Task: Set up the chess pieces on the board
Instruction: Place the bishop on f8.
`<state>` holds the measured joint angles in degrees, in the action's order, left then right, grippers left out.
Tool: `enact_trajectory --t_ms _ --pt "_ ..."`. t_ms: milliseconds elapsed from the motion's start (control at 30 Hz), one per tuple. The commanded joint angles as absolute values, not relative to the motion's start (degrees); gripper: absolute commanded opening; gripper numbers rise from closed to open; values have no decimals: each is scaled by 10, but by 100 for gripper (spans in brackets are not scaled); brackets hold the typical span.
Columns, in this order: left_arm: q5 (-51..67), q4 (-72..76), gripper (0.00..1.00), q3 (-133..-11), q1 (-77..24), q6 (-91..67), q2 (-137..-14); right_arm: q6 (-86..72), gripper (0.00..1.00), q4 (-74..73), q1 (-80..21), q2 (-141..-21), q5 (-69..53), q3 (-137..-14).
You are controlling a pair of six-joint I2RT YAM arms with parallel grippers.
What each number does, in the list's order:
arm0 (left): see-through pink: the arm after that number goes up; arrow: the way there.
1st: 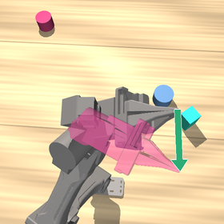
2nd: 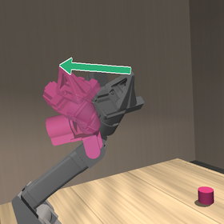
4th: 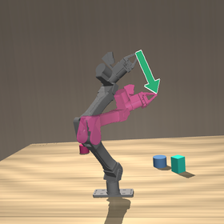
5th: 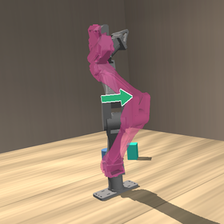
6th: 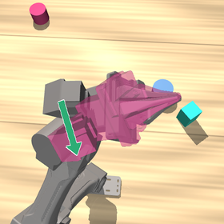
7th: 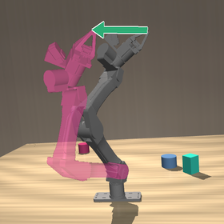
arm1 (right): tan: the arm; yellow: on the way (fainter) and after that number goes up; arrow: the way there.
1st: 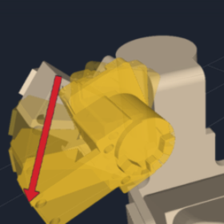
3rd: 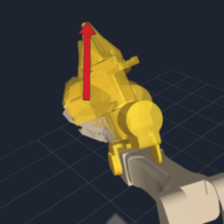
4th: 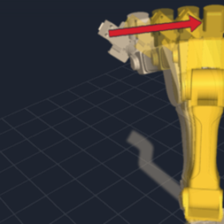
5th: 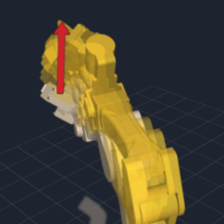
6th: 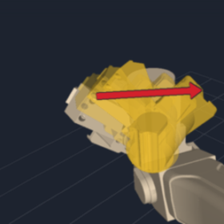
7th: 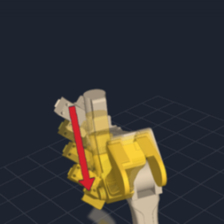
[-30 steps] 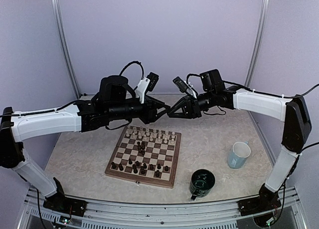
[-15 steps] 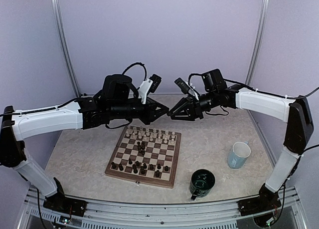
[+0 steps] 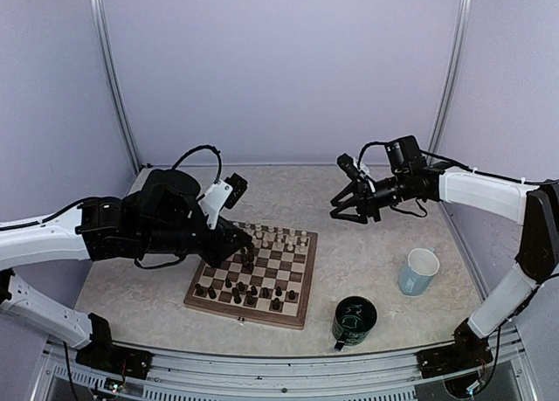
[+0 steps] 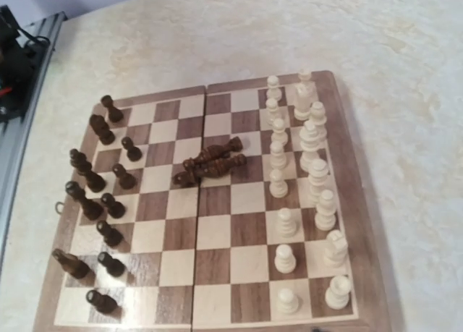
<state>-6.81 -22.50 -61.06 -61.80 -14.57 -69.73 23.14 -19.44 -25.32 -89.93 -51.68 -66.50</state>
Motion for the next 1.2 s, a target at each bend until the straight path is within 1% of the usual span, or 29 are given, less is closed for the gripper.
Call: enact_trajectory --t_ms 0,133,300,567,1167 --pt "-146 -289 8 -553 -651 -218 -671 252 46 -182 -252 -902 -495 -667" --pt "-161 -276 7 -507 -667 -254 -650 254 46 -186 -252 -912 -497 -666" --pt "-162 -262 7 -464 -667 -261 -651 258 46 -190 -252 -914 -499 -666" --pt "-170 -250 7 -440 -667 -254 -693 262 46 -193 -252 -905 -495 -662" --pt "-156 -186 7 -397 -639 -245 -735 262 46 -197 -252 -912 -507 -661"
